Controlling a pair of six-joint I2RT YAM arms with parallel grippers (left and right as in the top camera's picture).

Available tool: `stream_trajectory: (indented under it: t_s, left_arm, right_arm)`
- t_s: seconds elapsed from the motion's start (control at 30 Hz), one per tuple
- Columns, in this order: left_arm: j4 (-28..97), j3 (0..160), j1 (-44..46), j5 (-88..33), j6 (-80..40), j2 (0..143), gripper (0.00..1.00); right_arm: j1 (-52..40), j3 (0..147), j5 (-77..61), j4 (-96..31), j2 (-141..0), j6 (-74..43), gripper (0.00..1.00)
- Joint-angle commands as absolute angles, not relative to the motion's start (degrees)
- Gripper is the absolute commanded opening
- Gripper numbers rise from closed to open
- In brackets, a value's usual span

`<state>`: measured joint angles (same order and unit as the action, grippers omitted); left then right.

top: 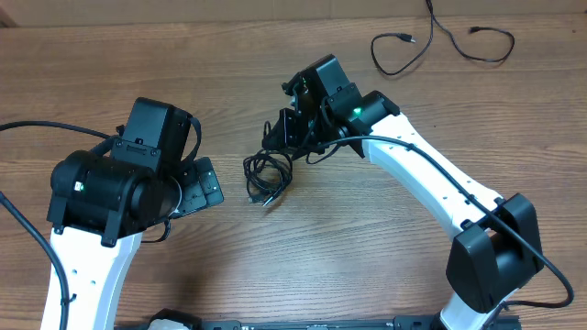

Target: Untangle cables

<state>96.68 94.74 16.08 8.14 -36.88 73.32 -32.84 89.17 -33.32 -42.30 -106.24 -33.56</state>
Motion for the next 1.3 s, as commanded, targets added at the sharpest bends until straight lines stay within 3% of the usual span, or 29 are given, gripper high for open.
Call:
stream_trajectory:
  t_s: [0.0,0.2,0.43,0.67,0.77,0.87,1.0,1.13,1.27]
  left_arm:
    - [96.8,94.9,15.8,7.4,-35.7,73.5,0.99]
    - [96.6,94.9,15.8,7.4,-35.8,73.5,1.0]
    - [96.8,94.9,15.8,7.4,-35.7,73.5,1.0]
    - [96.5,94.9,15.8,7.4,-35.8,73.5,1.0]
    - [96.6,94.9,15.8,6.4,-35.8,73.5,1.0]
    - [96.7,94.9,15.8,6.1,-35.8,73.5,1.0]
    - [96.6,94.9,15.8,6.1,-35.8,73.5,1.0]
    - [96.4,94.9,15.8,5.8,-35.8,73.5,1.0]
    - [96.8,94.9,15.8,5.8,-35.7,73.5,0.99]
  right_arm:
    - [-32.9,90.4,-29.3,-42.7,-104.7,-33.0,0.04]
    - [-32.9,90.4,-40.5,-39.8,-104.7,-32.5,0.04]
    - [-33.4,90.4,-17.0,-43.4,-104.7,-33.0,0.04]
    - [-33.1,90.4,-36.6,-41.4,-104.7,-32.3,0.04]
    - [-33.3,90.4,-34.5,-40.1,-104.7,-32.3,0.11]
    - [-33.3,90.4,-29.1,-40.4,-104.7,-33.2,0.09]
    - [-33.3,90.4,-40.1,-38.8,-104.7,-32.9,0.08]
    - [-33.3,90.4,-37.3,-39.4,-104.8,-32.8,0.08]
    - [-33.3,90.4,-36.5,-39.7,-104.8,-32.7,0.17]
